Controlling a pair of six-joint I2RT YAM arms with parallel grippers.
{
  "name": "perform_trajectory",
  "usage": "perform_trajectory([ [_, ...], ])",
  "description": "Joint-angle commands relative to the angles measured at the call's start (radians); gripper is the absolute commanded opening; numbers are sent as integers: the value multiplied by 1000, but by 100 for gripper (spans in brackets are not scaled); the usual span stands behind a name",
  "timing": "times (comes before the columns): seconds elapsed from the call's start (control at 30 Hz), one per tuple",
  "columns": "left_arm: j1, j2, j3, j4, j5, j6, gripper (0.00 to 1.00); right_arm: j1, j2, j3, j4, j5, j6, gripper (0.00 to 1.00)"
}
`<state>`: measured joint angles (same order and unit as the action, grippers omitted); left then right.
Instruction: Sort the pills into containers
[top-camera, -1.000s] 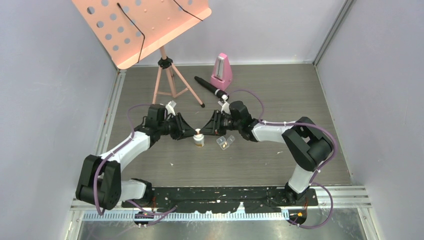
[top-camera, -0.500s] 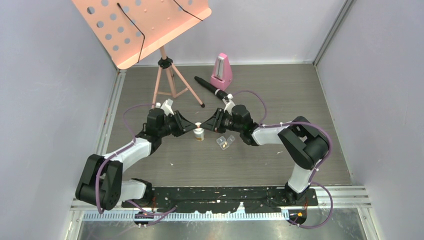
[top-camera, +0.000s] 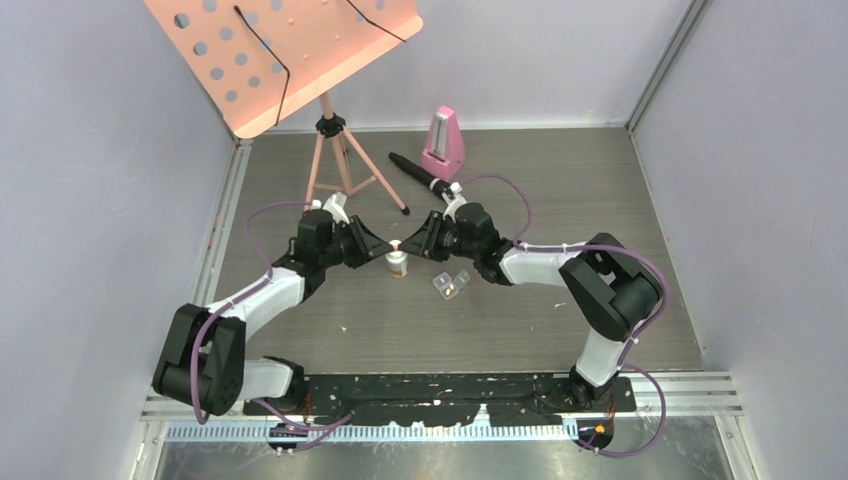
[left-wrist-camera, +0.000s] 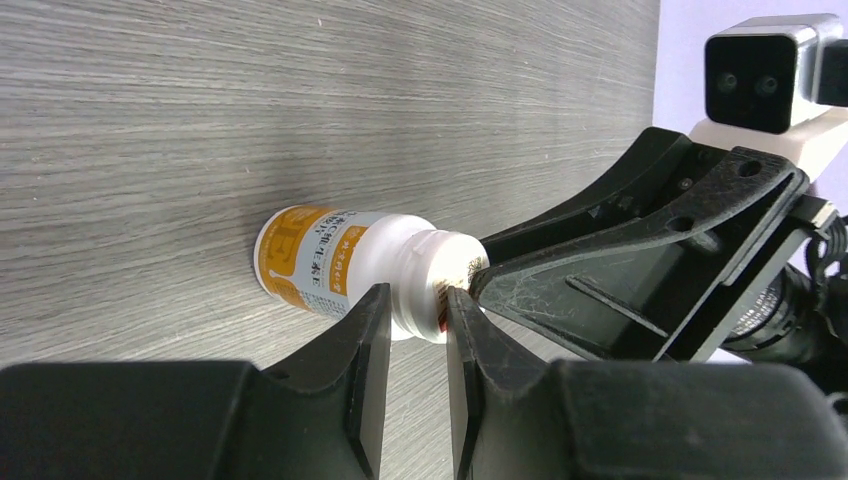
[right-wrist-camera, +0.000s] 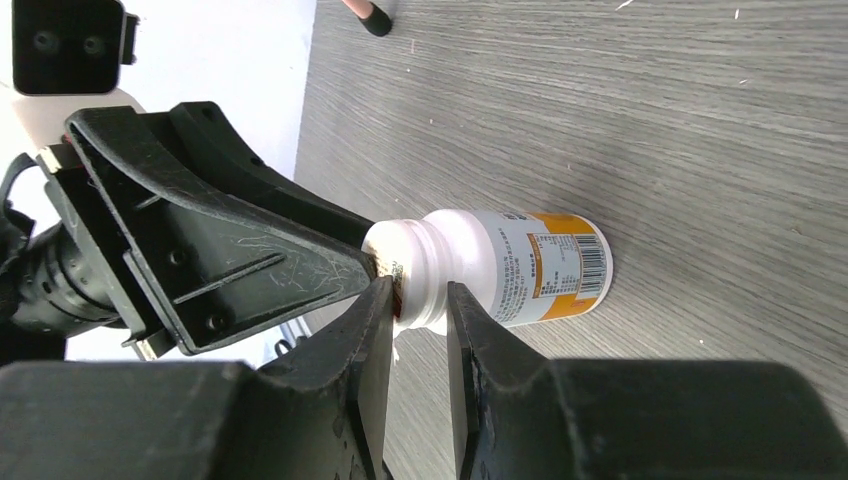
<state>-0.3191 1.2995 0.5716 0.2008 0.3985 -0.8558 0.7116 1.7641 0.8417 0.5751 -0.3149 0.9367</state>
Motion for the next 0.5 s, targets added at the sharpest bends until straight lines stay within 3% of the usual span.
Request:
perform_trajectory([
  [0.0, -51, 3, 40, -194, 19, 43, 17, 81, -23, 94, -281, -35, -69, 17],
  [0.13, -44, -29, 97, -252, -1, 58, 29, 77, -56, 190, -435, -4, -120, 29],
  [0.3, -13, -57, 166, -301, -27, 80, 39, 60, -73, 314, -575, 5, -163, 37],
  [0.47, 14, -77, 212, -343, -33, 112, 45, 40, -101, 388, -666, 29, -198, 55],
])
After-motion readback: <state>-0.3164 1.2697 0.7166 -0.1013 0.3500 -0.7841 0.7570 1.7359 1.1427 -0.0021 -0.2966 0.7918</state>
